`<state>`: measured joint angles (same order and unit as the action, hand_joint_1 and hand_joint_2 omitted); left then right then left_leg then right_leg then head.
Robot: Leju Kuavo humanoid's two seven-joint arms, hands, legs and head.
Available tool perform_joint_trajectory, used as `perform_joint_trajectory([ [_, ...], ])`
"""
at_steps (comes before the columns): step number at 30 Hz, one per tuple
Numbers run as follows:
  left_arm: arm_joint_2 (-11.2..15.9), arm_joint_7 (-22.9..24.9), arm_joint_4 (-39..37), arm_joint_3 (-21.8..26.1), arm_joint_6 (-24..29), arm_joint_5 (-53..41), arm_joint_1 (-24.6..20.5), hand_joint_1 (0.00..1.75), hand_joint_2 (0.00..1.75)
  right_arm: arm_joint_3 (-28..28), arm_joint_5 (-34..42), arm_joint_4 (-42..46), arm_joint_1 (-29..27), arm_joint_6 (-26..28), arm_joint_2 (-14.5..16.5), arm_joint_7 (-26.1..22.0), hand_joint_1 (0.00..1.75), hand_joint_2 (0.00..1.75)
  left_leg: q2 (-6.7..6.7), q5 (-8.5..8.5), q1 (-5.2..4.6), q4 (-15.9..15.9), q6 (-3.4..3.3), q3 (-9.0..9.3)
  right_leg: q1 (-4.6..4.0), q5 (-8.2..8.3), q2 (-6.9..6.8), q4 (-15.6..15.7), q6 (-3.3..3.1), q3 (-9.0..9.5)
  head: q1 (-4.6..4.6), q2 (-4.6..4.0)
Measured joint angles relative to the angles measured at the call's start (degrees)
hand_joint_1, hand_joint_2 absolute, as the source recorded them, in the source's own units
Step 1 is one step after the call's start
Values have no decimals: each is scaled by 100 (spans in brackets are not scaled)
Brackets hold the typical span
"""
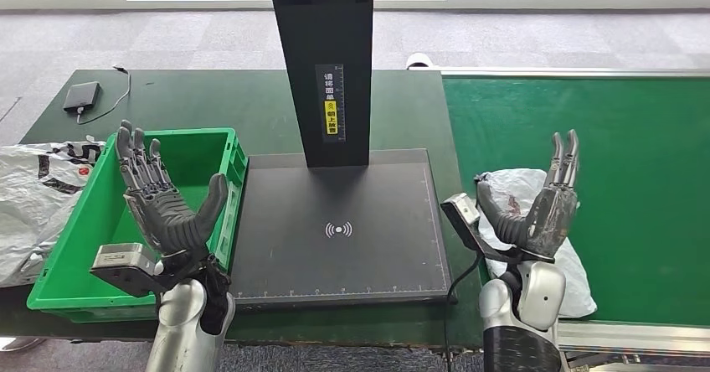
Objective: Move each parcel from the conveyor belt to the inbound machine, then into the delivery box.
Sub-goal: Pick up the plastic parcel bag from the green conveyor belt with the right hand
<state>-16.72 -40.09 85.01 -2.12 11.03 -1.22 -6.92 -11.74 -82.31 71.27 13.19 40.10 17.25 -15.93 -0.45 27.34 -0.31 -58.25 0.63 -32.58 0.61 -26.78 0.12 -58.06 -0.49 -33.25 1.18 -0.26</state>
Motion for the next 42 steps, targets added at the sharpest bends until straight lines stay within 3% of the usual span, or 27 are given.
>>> perform_joint_trajectory([
  [2, -1, 0, 20, 8, 8, 3, 5, 0, 175, -3, -333, -248, 115, -7, -40, 897, 0, 175, 4, 0, 0, 0, 0, 1, 0, 0, 2, 0, 0, -1, 0, -1],
  [5, -2, 0, 73, 16, 16, 44, 17, 0, 175, 14, -484, -1176, 482, -100, -287, 2689, 0, 175, 0, -3, -1, -2, -5, 2, 1, 2, -2, 0, 3, 2, 1, 1],
  [8, -2, 0, 118, 37, 42, 91, 32, 0, 175, 32, -484, -2135, 779, -210, -633, 3475, 0, 175, -12, -8, -4, -6, -12, -3, 3, 5, -12, 0, 8, 2, 2, 1],
  [15, -2, 0, 139, 101, 58, 104, 47, 0, 175, 16, -473, -3505, 1138, -242, -1084, 3547, 0, 175, -13, -8, -6, -8, -13, -8, 4, 7, -12, 1, 12, -4, 1, 1],
  [28, -2, 0, 137, 154, 51, 22, 54, 0, 175, -56, -443, -4235, 1389, -657, -1169, 3282, 0, 175, -10, -8, -6, -8, -13, -8, 4, 8, -9, 0, 12, -4, 1, 1],
  [32, -2, 0, 137, 155, 24, 11, 55, 0, 175, -187, -248, -4380, 1456, -1199, -1169, 2948, 0, 175, -10, -8, -6, -8, -13, -8, 5, 8, -8, 1, 12, -5, 2, 1],
  [37, -2, 0, 111, 155, 21, 1, 53, 0, 175, -355, -332, -4602, 1490, -1906, -1169, 3292, 0, 175, -10, -8, -6, -8, -13, -9, 4, 7, -9, 1, 12, -7, 1, 1],
  [40, -2, 0, 87, 155, 19, 0, 51, 0, 175, -414, -372, -4702, 1478, -2061, -1169, 3334, 42, 175, -6, -8, -6, -7, -13, -9, 4, 7, -5, 1, 12, -7, 2, 1],
  [41, -2, 0, 80, 155, 16, 0, 50, 0, 175, -425, -383, -4726, 1479, -2100, -1169, 3341, 86, 175, -4, -8, -6, -7, -13, -9, 4, 7, -4, 1, 12, -8, 2, 1],
  [42, -2, 0, 75, 155, 14, 0, 49, 0, 175, -434, -392, -4747, 1479, -2134, -1169, 3346, 115, 175, -3, -8, -6, -7, -13, -9, 4, 7, -3, 1, 12, -8, 1, 1],
])
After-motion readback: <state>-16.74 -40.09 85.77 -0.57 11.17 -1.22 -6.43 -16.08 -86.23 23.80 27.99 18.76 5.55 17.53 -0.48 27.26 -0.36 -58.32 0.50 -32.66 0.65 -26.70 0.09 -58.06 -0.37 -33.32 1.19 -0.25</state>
